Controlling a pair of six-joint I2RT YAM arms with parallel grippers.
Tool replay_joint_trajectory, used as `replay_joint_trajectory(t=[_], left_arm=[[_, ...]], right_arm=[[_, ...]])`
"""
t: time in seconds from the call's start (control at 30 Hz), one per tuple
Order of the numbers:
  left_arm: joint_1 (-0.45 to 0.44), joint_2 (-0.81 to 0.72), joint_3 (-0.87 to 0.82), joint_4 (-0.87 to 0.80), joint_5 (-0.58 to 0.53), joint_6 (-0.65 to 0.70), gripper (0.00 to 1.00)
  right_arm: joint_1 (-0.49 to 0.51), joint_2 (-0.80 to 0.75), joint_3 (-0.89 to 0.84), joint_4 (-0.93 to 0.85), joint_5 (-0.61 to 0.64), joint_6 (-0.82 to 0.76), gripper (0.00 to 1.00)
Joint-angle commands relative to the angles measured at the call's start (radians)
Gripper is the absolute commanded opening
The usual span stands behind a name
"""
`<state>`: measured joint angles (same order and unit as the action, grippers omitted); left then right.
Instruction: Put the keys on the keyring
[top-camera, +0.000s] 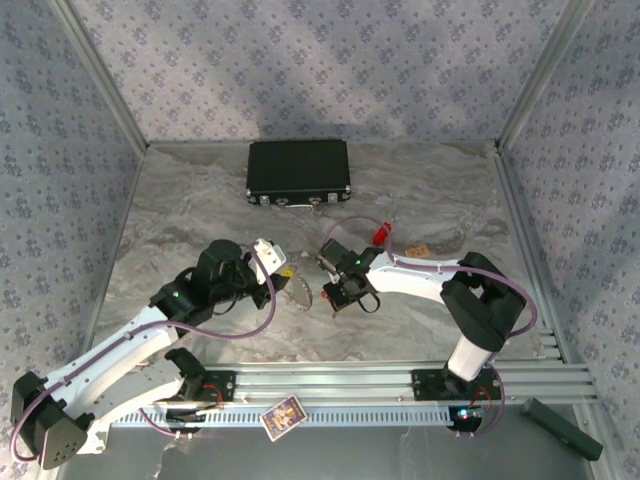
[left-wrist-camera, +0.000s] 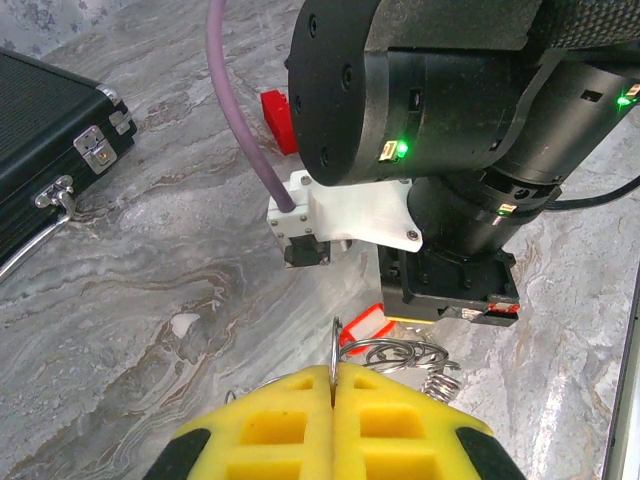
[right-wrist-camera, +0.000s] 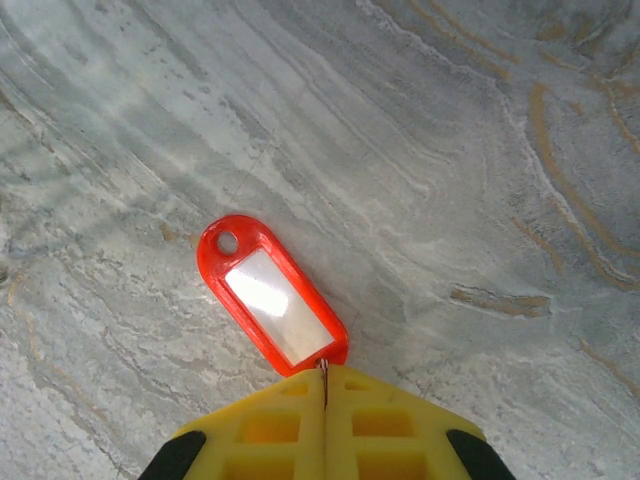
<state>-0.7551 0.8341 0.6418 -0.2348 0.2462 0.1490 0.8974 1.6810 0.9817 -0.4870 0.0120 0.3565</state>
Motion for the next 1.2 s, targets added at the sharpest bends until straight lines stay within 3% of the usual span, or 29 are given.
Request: replay_joint_trajectory(t=[0.0, 0.5, 0.6, 0.73, 1.17], left_arm=[[-0.007, -0.002, 0.002, 0.044, 0.004, 0.001, 0.00], [-0.006, 0.008, 0.006, 0.046, 0.004, 0.001, 0.00], [-0.006, 0.005, 0.003, 0.045, 0.000, -0.001, 0.00], [-0.007, 0.002, 0.003, 0.045, -0.002, 0.001, 0.00], [-0.007, 0.001, 0.005, 0.045, -0.002, 0.001, 0.00]], right_arm=[[0.006, -0.017, -0.013, 0.000, 0.015, -0.001, 0.00], [0.000, 0.019, -0.006, 0.010, 0.008, 0.000, 0.00], [0.000, 0.022, -0.003, 0.012, 0.004, 0.001, 0.09], [0.000, 0.025, 0.003, 0.008, 0.002, 0.002, 0.11], [0.001, 0.001, 0.001, 0.005, 0.016, -0.005, 0.00]])
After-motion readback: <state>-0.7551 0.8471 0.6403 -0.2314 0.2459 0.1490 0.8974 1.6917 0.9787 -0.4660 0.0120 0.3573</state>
